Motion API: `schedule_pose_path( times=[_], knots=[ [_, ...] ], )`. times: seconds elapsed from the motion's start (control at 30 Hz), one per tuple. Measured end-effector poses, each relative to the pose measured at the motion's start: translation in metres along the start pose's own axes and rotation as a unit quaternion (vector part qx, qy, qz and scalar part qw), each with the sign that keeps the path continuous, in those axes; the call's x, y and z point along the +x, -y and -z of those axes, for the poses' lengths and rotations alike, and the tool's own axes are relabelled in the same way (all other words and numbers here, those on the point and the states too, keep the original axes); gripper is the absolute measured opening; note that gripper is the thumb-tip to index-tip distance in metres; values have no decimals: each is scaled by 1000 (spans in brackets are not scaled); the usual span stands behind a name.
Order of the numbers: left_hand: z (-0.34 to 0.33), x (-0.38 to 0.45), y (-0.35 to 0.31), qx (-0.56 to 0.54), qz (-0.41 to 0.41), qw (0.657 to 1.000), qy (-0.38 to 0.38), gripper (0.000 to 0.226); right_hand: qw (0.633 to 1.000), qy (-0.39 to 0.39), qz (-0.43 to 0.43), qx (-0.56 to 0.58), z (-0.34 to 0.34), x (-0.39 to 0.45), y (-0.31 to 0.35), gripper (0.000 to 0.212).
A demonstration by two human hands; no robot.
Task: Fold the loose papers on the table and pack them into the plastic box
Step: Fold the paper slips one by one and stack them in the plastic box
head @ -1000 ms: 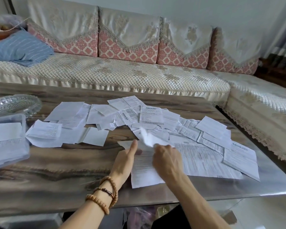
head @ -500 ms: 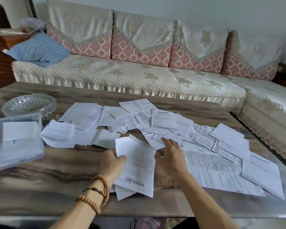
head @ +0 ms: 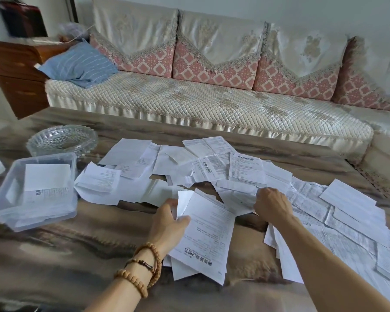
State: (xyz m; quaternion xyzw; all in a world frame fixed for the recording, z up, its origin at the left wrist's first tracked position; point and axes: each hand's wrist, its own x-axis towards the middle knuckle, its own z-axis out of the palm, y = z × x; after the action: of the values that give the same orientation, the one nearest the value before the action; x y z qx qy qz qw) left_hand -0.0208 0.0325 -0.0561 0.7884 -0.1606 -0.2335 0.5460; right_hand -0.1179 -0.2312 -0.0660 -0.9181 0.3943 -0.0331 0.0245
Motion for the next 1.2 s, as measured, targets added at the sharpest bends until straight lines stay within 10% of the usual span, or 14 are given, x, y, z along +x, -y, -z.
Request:
schedule_pose_path(
  times=[0.13, 0.43, 0.73, 1.03, 1.2],
  knots=[
    [0, 14, -7, -7, -8, 1000, -14, 22, 983, -11, -103, 154, 6, 23, 17, 89],
    [-2, 45, -4, -16, -24, 999, -19, 23, 942, 37, -262, 204, 2, 101, 30, 114],
    [1, 47, 4, -31, 12, 999, -31, 25, 891, 38, -246, 380, -9, 103, 43, 60],
    [33, 17, 15, -32, 80, 995, -51, 24, 640, 101, -134, 750, 4, -40, 52, 39],
    [40, -7, 20, -141, 113, 980, -84, 25, 855, 93, 16, 510, -13, -103, 105, 39]
  ],
)
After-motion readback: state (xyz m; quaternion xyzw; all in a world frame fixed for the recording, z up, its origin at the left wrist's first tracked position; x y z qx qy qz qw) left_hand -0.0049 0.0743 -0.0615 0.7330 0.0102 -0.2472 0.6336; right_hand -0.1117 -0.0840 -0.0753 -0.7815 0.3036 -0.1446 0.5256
